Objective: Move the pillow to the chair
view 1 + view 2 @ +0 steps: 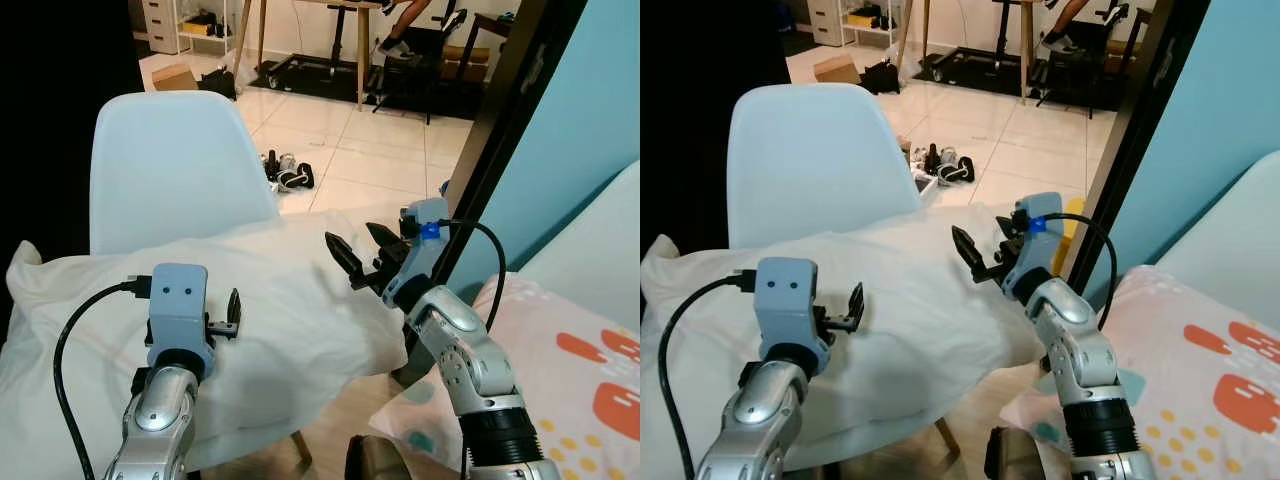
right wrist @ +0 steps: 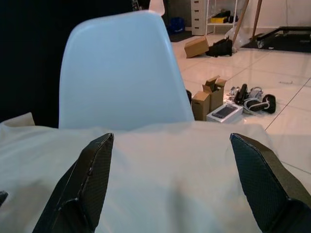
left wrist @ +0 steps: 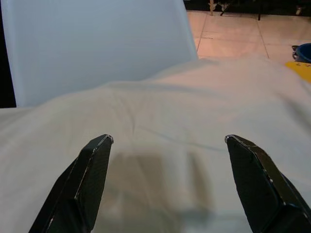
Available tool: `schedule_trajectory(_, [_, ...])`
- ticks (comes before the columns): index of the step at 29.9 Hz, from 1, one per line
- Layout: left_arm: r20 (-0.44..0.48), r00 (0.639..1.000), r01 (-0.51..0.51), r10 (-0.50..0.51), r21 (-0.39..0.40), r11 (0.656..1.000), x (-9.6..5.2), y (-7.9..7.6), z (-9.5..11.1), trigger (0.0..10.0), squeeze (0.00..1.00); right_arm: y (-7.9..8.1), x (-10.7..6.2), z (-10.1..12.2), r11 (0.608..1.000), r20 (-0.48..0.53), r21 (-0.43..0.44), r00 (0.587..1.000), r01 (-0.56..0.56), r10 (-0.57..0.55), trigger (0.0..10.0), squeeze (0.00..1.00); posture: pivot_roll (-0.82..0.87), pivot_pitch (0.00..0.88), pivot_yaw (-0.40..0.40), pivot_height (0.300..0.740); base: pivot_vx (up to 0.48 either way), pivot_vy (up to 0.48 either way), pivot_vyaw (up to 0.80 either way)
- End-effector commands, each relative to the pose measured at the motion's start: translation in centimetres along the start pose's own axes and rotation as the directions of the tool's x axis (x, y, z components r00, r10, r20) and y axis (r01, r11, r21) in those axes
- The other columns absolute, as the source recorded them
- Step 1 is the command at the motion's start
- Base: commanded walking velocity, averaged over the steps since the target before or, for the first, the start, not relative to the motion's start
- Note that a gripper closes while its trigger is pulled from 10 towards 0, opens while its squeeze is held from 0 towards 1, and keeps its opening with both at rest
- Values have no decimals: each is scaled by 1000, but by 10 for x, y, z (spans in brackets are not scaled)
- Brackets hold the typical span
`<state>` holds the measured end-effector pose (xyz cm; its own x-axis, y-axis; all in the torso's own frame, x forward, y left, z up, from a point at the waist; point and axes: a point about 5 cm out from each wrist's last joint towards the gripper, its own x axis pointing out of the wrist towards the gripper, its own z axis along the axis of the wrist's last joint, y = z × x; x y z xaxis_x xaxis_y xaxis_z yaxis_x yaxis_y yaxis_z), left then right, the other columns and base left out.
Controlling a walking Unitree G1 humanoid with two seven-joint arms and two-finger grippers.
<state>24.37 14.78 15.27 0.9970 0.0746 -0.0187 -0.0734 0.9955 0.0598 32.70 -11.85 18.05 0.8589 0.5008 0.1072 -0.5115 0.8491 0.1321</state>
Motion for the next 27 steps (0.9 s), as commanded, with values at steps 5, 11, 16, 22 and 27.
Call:
schedule_trajectory(5, [-30, 1000, -1, -1, -59, 998, -1, -7, -7, 10000, 0, 0, -2, 1, 1000, -5, -3, 1000, 17, -17, 10000, 0, 46, 0, -124, 616, 0, 0, 0])
schedule_trajectory(11, [-31, 1000, -9, 7, -83, 996, -2, -2, -10, 10000, 0, -1, -3, 1, 1000, -7, 0, 1000, 28, -28, 10000, 0, 46, 0, -124, 646, -400, 0, 0])
schedule_trajectory(16, [-60, 998, -10, 6, -71, 997, -3, 3, -17, 10000, 0, -3, -4, 1, 999, -15, 6, 999, 41, -41, 10000, 0, 46, 0, -124, 666, 0, 0, 0])
schedule_trajectory(22, [-66, 998, 12, -16, -56, 998, -6, 4, -21, 10000, 0, -9, -6, -3, 998, -36, 7, 997, 67, -67, 10000, 0, 48, 0, -125, 691, 0, 0, 0])
schedule_trajectory(27, [-77, 997, 5, -9, -58, 998, -6, 7, -25, 10000, 0, -10, -6, -4, 997, -40, 10, 996, 76, -76, 10000, 0, 48, 0, -125, 711, 0, 0, 0])
